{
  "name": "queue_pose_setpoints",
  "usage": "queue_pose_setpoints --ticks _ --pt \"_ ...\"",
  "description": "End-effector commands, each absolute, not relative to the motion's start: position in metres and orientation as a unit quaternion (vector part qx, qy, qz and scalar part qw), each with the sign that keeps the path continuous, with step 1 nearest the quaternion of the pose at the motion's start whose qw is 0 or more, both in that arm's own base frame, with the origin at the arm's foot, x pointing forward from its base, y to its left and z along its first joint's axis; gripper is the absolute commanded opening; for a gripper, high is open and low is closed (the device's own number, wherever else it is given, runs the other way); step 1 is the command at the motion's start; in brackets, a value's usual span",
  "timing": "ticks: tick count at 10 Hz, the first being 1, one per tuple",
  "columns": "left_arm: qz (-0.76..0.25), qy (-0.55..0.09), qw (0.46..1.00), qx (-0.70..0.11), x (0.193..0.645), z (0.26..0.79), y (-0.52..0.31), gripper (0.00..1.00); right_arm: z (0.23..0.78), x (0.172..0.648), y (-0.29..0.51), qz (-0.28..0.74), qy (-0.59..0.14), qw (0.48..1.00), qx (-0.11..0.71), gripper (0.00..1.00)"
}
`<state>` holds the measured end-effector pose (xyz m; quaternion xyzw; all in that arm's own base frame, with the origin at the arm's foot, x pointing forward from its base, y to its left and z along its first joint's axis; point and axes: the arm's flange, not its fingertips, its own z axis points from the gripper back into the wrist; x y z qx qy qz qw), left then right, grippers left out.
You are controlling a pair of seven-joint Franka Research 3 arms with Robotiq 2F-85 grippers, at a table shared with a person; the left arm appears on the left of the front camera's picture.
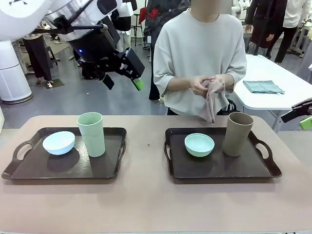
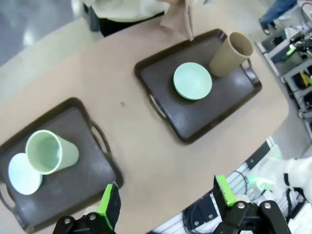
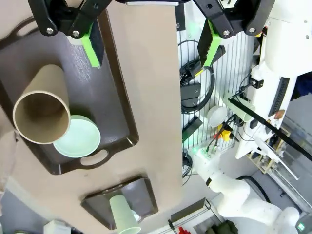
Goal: Set up a tray with a mat and arrange the tableware.
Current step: Pick up the Picnic Bowl and Reusable plastic cup from the Handle tray in front of the human's position and hold them in the air.
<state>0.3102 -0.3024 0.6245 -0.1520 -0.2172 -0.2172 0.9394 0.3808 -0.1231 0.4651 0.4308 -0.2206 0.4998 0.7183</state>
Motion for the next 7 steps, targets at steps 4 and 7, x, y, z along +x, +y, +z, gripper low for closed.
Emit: queue_pose_setpoints --ticks 4,7 --pt "-0.221 -0.206 0.941 -0.154 0.307 0.628 -0.296 1.0 0.465 0.381 -0.121 0.501 -0.219 0.718 0.43 1.0" --pt "-0.22 -0.173 0.942 -0.184 0.341 0.635 -0.353 1.0 0.433 0.421 -0.145 0.621 -0.308 0.647 0.316 1.0"
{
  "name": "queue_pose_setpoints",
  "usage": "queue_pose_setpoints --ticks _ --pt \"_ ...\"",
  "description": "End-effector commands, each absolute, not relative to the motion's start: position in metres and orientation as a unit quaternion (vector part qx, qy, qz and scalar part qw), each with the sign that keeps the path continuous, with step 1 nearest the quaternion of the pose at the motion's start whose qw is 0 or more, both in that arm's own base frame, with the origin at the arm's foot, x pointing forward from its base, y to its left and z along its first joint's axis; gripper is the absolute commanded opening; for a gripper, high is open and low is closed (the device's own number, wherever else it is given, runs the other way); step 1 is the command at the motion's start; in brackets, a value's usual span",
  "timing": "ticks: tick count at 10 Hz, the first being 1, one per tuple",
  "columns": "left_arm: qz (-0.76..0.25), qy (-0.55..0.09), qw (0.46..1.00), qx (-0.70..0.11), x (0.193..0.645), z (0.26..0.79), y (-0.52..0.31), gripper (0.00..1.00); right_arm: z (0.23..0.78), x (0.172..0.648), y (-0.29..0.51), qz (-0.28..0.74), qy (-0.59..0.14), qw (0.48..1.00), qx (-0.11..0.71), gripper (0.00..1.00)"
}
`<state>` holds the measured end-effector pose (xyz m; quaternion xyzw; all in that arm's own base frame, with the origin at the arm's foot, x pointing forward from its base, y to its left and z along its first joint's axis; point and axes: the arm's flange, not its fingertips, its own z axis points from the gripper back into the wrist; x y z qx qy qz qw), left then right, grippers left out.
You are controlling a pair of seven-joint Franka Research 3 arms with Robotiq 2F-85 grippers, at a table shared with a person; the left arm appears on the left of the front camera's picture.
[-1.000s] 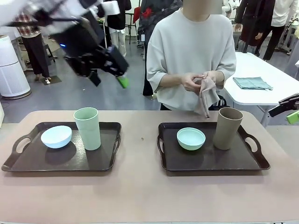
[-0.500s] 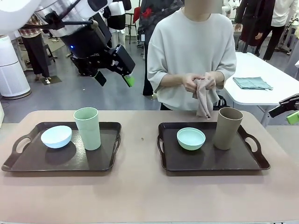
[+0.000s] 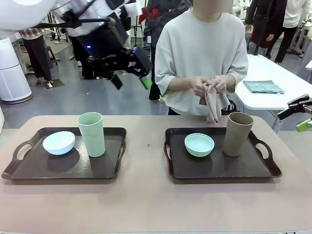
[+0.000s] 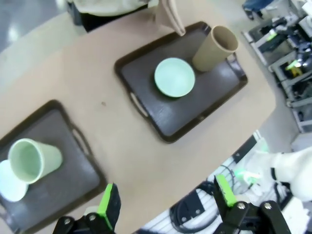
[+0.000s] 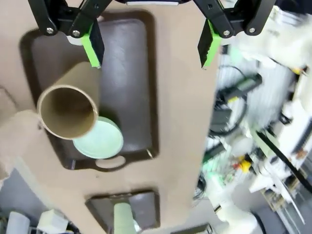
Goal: Set up a tray with a mat and arrange the tableware.
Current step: Pick up the Picnic Bowl and Reusable plastic cup from the Handle tray in front of the human's position and hold them in the air.
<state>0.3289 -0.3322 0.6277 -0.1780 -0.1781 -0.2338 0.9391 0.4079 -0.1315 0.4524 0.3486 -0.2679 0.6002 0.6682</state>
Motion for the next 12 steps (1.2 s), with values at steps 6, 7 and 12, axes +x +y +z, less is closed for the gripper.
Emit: queue_pose_setpoints --ticks 6,7,12 --pt "-0.174 -0.197 0.961 -0.091 0.374 0.567 -0.433 1.0 0.381 0.444 -0.118 0.698 -0.319 0.575 0.285 1.0" --pt "-0.177 -0.224 0.956 -0.063 0.376 0.554 -0.445 1.0 0.377 0.445 -0.107 0.698 -0.311 0.577 0.289 1.0" --pt "-0.222 -0.239 0.943 -0.058 0.369 0.536 -0.443 1.0 0.374 0.447 -0.1 0.702 -0.3 0.57 0.304 1.0"
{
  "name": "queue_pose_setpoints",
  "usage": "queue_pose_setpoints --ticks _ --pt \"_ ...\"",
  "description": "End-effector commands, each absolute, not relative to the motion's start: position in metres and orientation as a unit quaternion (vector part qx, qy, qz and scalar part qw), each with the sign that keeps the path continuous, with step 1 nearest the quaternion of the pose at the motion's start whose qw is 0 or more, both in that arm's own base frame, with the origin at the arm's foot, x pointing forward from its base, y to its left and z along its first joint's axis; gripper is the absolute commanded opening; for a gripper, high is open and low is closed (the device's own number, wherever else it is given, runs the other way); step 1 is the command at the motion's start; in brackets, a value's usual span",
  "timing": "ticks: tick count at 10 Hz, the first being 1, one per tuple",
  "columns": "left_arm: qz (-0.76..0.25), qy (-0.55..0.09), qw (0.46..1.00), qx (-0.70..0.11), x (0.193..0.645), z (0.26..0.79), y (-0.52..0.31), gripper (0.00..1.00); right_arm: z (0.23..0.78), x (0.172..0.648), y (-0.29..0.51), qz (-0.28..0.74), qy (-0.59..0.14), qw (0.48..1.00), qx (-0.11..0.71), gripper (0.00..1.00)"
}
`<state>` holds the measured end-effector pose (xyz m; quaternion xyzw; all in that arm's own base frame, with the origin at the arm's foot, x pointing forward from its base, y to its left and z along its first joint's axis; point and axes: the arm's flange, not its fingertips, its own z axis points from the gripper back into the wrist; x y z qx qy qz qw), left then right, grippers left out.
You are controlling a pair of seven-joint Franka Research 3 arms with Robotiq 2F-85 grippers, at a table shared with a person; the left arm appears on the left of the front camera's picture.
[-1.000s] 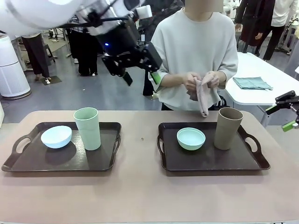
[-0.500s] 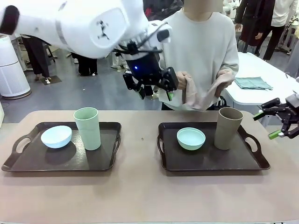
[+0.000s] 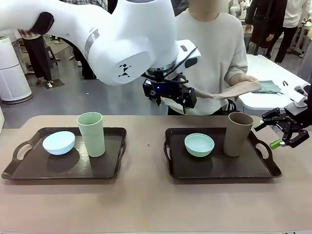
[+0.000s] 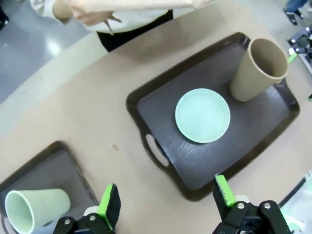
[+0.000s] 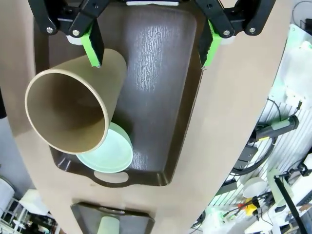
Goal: Set up a tray with a mat and arrange the tableware.
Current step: Pick up the Picnic Bowl and Reusable plastic cup from the Handle tray in front of the human's position and hold them in the air.
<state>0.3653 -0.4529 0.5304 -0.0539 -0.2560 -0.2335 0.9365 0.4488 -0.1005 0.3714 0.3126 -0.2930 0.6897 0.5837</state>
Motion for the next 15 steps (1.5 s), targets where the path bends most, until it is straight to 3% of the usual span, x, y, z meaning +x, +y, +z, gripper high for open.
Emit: queue_pose_setpoints --ticks 1,3,5,7,15 --pt "-0.222 -0.239 0.943 -0.058 0.369 0.536 -0.443 1.0 0.374 0.447 -0.1 0.702 -0.3 0.57 0.304 1.0" --pt "-0.224 -0.251 0.94 -0.057 0.37 0.531 -0.449 1.0 0.373 0.449 -0.101 0.694 -0.296 0.579 0.309 1.0" --pt "-0.167 -0.227 0.958 -0.049 0.407 0.513 -0.487 1.0 0.365 0.483 -0.079 0.606 -0.294 0.675 0.301 1.0" --pt "-0.179 -0.236 0.954 -0.046 0.404 0.508 -0.493 1.0 0.364 0.49 -0.079 0.555 -0.309 0.719 0.282 1.0" --pt "-0.159 -0.191 0.969 -0.015 0.429 0.448 -0.559 1.0 0.332 0.503 -0.063 0.617 -0.267 0.662 0.333 1.0"
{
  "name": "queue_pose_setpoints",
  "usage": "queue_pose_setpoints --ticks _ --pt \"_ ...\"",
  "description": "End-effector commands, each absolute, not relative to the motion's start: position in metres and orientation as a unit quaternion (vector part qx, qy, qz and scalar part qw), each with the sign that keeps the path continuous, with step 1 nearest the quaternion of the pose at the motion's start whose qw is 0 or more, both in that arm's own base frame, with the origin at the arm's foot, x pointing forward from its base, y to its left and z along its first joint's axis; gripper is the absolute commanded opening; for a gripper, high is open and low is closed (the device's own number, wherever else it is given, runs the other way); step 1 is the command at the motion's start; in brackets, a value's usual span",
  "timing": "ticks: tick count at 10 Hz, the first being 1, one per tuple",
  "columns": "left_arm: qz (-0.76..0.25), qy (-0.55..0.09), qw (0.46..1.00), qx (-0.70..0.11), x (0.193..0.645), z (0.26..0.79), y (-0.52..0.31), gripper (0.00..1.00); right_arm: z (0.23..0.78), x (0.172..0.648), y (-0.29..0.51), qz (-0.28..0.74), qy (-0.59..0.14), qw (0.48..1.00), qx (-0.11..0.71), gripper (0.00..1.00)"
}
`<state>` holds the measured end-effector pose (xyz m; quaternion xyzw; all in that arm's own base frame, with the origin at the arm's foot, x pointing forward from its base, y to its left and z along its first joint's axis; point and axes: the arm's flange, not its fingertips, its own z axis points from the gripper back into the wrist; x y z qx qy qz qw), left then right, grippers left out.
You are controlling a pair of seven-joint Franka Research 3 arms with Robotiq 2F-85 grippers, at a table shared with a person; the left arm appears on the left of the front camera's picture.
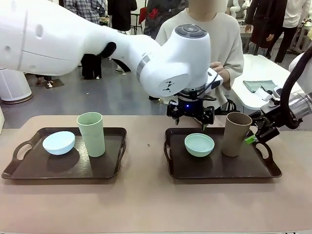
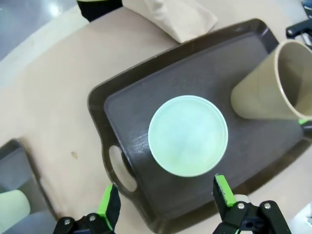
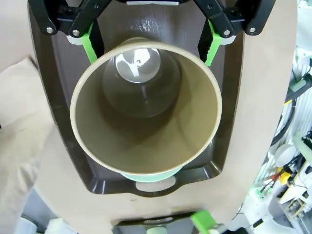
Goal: Set up a tray with a mat and arrange the tableware.
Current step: Pick up the Picnic Bowl and Reusable plastic cup from the Handle tray in front of the human's position and hold them in the air.
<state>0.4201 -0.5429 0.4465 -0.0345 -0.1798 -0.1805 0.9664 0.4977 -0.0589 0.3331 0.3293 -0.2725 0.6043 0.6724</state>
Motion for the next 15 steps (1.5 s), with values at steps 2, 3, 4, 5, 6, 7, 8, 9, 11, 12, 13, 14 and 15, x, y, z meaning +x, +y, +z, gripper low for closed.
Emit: queue_pose_setpoints --ticks 2,3,4,5,6,7,8,9,11,12,13,14,15 --pt "-0.13 -0.178 0.975 0.013 0.444 0.436 -0.56 1.0 0.326 0.505 -0.06 0.623 -0.273 0.652 0.334 1.0" --pt "-0.113 -0.165 0.98 0.019 0.454 0.43 -0.555 1.0 0.322 0.507 -0.059 0.622 -0.282 0.649 0.335 1.0" --pt "-0.105 -0.156 0.982 0.02 0.459 0.425 -0.551 1.0 0.319 0.508 -0.057 0.623 -0.289 0.647 0.331 1.0" --pt "-0.101 -0.151 0.983 0.02 0.46 0.423 -0.548 1.0 0.315 0.508 -0.052 0.624 -0.292 0.645 0.33 1.0" --pt "-0.097 -0.146 0.984 0.02 0.461 0.422 -0.545 1.0 0.313 0.508 -0.048 0.627 -0.292 0.642 0.33 1.0" --pt "-0.091 -0.139 0.986 0.019 0.46 0.419 -0.542 1.0 0.31 0.51 -0.045 0.628 -0.294 0.641 0.329 1.0" --pt "-0.087 -0.125 0.988 0.015 0.462 0.415 -0.541 1.0 0.307 0.509 -0.041 0.623 -0.301 0.646 0.323 1.0" --pt "-0.087 -0.106 0.99 0.01 0.463 0.411 -0.538 1.0 0.304 0.51 -0.037 0.622 -0.311 0.645 0.318 1.0" --pt "-0.095 -0.08 0.992 0.01 0.462 0.401 -0.531 1.0 0.3 0.511 -0.033 0.625 -0.316 0.64 0.315 1.0" --pt "-0.096 -0.069 0.993 0.004 0.462 0.395 -0.528 1.0 0.3 0.512 -0.032 0.627 -0.319 0.638 0.314 1.0" --pt "-0.099 -0.063 0.993 -0.006 0.463 0.39 -0.526 1.0 0.299 0.512 -0.03 0.629 -0.318 0.635 0.315 1.0" --pt "-0.102 -0.06 0.993 -0.009 0.463 0.386 -0.527 1.0 0.297 0.513 -0.028 0.628 -0.316 0.634 0.321 1.0" --pt "-0.102 -0.059 0.993 -0.017 0.464 0.381 -0.528 1.0 0.295 0.513 -0.027 0.63 -0.315 0.633 0.322 1.0"
